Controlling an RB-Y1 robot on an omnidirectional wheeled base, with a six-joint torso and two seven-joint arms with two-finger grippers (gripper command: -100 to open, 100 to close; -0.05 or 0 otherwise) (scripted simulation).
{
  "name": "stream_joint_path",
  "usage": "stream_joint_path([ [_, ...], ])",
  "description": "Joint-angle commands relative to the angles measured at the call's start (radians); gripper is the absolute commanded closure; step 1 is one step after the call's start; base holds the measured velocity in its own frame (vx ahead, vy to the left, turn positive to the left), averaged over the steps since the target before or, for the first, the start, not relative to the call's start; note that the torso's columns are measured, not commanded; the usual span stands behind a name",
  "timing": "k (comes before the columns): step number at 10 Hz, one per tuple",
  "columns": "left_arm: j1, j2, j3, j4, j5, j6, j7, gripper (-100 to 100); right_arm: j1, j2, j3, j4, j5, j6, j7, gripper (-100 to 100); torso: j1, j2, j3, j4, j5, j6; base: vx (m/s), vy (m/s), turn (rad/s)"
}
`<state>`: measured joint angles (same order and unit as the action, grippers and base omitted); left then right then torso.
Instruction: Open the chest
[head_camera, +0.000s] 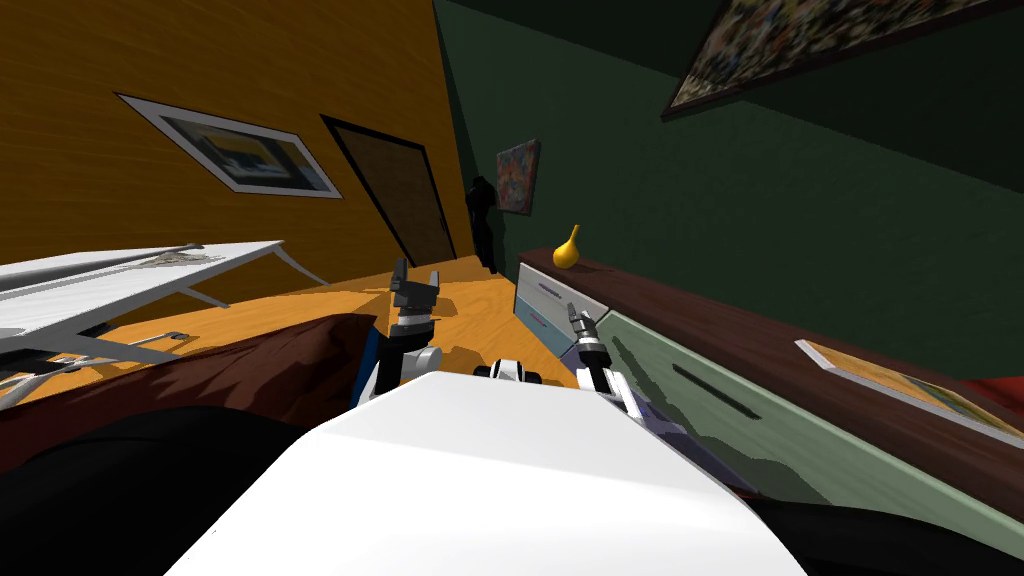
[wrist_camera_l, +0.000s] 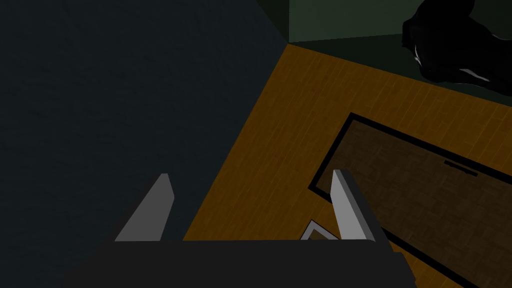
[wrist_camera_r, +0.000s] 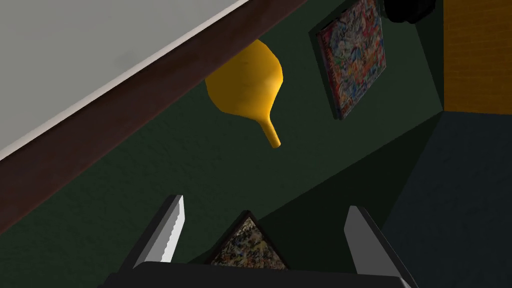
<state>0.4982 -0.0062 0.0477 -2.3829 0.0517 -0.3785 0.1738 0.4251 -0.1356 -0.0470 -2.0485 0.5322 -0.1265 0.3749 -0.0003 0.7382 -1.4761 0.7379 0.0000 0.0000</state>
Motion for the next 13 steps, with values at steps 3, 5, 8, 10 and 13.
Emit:
stream_joint_path([
  [3, 0.000, 0.000, 0.000, 0.000, 0.000, 0.000, 0.000, 0, -0.019, -0.009, -0.010, 0.055, 0.132, 0.104, 0.099, -100, 0.001, 0.000, 0.000, 0.000, 0.000, 0.000, 0.076, 0.088, -0.018],
  [5, 0.000, 0.000, 0.000, 0.000, 0.000, 0.000, 0.000, 0, -0.026, -0.012, -0.011, 0.074, 0.191, 0.142, 0.131, -100, 0.000, -0.001, -0.001, 0.000, 0.000, 0.000, 0.099, 0.087, -0.012],
  [8, 0.000, 0.000, 0.000, 0.000, 0.000, 0.000, 0.000, 0, -0.042, -0.016, -0.012, 0.115, 0.281, 0.209, 0.194, -100, 0.000, 0.001, 0.001, 0.001, 0.000, 0.000, 0.075, 0.080, -0.012],
  [10, 0.000, 0.000, 0.000, 0.000, 0.000, 0.000, 0.000, 0, -0.051, -0.018, -0.011, 0.137, 0.340, 0.248, 0.224, -100, 0.000, 0.000, 0.000, 0.000, 0.000, 0.000, 0.067, 0.077, -0.006],
  [13, 0.000, 0.000, 0.000, 0.000, 0.000, 0.000, 0.000, 0, -0.060, -0.019, -0.009, 0.160, 0.396, 0.283, 0.254, -100, -0.001, 0.000, 0.000, 0.000, 0.000, 0.000, 0.059, 0.048, -0.003],
])
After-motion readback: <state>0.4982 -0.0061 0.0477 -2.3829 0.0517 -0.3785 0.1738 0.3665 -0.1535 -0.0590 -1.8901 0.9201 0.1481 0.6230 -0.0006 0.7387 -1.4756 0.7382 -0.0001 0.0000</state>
